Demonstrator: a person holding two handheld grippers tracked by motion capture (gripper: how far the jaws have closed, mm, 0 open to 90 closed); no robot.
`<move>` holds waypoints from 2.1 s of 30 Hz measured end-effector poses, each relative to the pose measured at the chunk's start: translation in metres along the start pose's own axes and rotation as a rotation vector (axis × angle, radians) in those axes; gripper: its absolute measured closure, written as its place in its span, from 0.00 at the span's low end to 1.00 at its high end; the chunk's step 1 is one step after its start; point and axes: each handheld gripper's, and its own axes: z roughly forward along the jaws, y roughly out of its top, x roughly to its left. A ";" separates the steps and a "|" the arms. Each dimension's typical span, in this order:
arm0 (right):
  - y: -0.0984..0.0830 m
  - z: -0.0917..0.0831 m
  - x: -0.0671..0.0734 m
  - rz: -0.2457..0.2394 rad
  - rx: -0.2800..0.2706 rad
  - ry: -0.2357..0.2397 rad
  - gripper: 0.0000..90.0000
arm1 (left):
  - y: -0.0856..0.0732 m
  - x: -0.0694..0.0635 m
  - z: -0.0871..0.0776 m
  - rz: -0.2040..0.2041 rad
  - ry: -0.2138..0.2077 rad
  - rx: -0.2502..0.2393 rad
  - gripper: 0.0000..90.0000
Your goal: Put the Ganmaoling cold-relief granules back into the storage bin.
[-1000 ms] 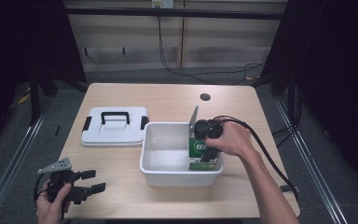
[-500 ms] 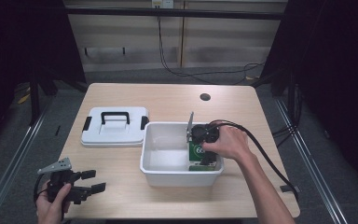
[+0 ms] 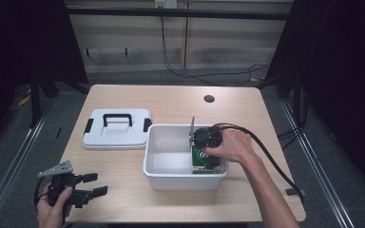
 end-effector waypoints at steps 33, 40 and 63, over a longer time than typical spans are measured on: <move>-0.060 -0.036 0.013 0.120 -0.463 -0.057 0.13 | 0.000 0.000 0.000 0.000 0.004 0.002 0.18; -0.079 -0.043 0.017 0.159 -0.601 -0.058 0.13 | 0.000 0.000 0.000 -0.003 0.002 0.002 0.18; -0.148 -0.056 0.048 0.353 -0.831 -0.210 0.15 | -0.001 0.000 0.000 -0.004 0.011 0.002 0.18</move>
